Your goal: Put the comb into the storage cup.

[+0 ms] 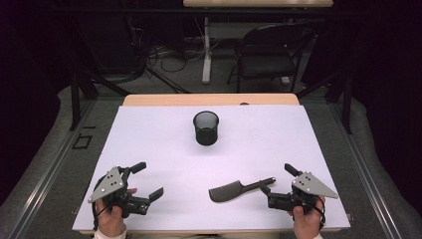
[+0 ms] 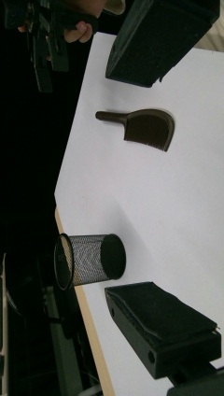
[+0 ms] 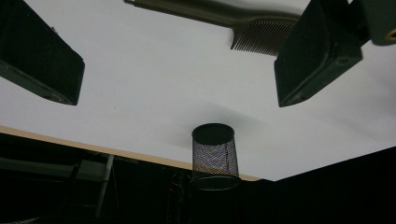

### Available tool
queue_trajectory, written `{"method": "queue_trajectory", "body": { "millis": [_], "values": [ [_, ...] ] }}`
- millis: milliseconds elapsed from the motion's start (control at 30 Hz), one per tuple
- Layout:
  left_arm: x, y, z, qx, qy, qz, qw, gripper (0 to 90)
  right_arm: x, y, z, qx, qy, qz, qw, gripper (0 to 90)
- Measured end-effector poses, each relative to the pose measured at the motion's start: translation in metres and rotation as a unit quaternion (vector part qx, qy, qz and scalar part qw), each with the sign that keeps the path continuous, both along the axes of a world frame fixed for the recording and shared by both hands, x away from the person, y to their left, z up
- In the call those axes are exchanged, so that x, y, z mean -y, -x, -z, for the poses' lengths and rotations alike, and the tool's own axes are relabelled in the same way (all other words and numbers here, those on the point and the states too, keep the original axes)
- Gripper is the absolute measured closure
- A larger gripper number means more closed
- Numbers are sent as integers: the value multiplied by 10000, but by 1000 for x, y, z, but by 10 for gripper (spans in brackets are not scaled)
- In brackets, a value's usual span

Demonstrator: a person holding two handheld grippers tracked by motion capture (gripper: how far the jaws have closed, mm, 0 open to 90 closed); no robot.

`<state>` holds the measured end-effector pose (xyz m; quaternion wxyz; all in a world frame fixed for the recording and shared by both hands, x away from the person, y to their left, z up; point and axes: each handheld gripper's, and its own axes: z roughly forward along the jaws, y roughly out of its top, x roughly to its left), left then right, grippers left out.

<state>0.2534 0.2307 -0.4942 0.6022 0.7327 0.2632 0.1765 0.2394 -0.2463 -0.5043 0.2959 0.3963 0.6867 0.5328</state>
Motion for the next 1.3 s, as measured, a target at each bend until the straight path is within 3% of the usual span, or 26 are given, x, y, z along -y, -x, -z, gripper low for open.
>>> {"method": "queue_trajectory", "body": {
  "millis": [233, 500, 567, 633, 800, 1067, 1300],
  "values": [
    [2, -3, 0, -75, 17, -25, 10000, 1, 4, -2, 1, -185, -42, 45, 9998, 8],
    [2, -3, 1, -153, -17, -157, 9998, 1, 3, -5, 0, -177, -71, -17, 9998, 0],
    [1, -3, 1, -146, 22, -148, 9998, 1, 0, -8, 2, -303, 22, 15, 9995, 0],
    [1, -3, 2, -137, -75, -260, 9995, 1, -1, -8, 3, -394, 45, 30, 9992, 0],
    [-1, -4, 4, -267, -114, -281, 9992, 1, -1, -9, 2, -502, 72, 77, 9987, 10],
    [2, -3, 4, -201, -192, -190, 9994, 2, 2, -10, 3, -548, 178, 156, 9982, 72],
    [3, -2, 4, -264, -208, -183, 9993, 27, 6, -13, 4, -591, 256, 167, 9978, 162]
  ]
}}
